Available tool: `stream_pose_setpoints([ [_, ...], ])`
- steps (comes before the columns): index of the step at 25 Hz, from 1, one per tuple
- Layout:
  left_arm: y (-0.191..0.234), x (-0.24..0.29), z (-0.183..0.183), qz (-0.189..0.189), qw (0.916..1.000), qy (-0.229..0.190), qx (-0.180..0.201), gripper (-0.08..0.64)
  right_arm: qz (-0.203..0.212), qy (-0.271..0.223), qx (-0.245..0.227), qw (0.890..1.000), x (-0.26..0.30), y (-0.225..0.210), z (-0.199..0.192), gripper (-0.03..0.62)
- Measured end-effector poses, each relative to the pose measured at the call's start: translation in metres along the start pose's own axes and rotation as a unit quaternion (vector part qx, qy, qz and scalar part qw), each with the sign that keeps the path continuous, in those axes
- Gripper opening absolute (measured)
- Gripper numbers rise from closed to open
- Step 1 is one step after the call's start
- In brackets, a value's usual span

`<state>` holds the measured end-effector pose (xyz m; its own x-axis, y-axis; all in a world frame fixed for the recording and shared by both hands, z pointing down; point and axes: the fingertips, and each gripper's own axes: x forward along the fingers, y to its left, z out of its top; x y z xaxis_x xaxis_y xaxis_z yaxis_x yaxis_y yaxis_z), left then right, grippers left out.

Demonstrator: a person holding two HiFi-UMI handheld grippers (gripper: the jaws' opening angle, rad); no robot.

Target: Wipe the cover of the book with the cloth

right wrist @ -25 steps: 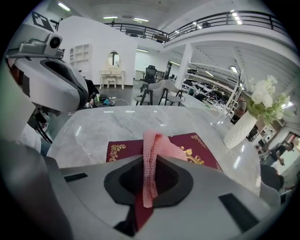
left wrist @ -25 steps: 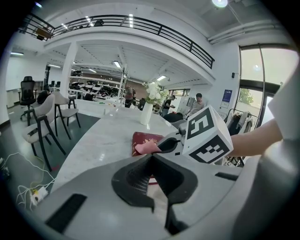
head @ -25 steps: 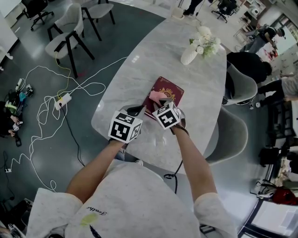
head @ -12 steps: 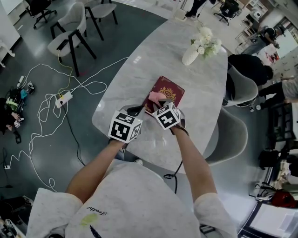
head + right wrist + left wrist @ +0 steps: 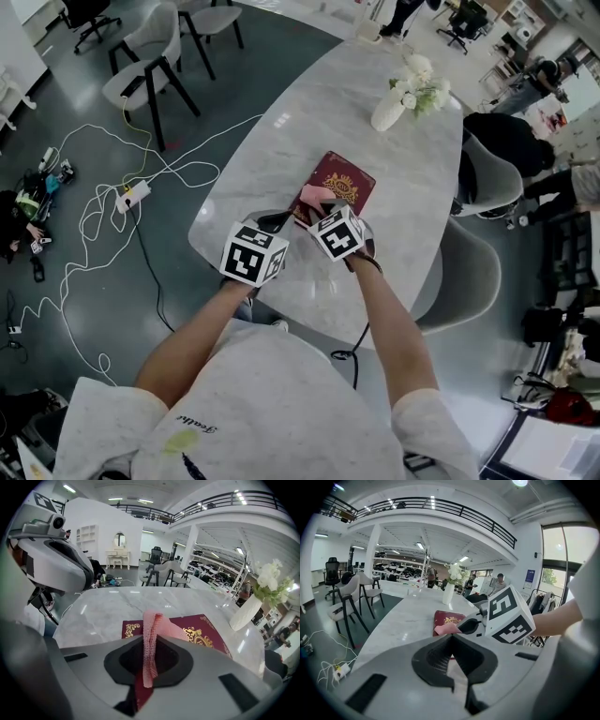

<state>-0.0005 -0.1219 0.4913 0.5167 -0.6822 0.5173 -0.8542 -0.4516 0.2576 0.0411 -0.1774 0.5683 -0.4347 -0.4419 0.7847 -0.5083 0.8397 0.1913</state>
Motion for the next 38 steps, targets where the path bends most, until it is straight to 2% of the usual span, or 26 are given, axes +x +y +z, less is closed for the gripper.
stream_pose_setpoints([
  [38,-0.01,-0.015,-0.008,0.005,0.9999,-0.009,-0.005,0.006,0.037,-0.002,-0.026,0.999,-0.016,0.034,-0.003,0.018],
])
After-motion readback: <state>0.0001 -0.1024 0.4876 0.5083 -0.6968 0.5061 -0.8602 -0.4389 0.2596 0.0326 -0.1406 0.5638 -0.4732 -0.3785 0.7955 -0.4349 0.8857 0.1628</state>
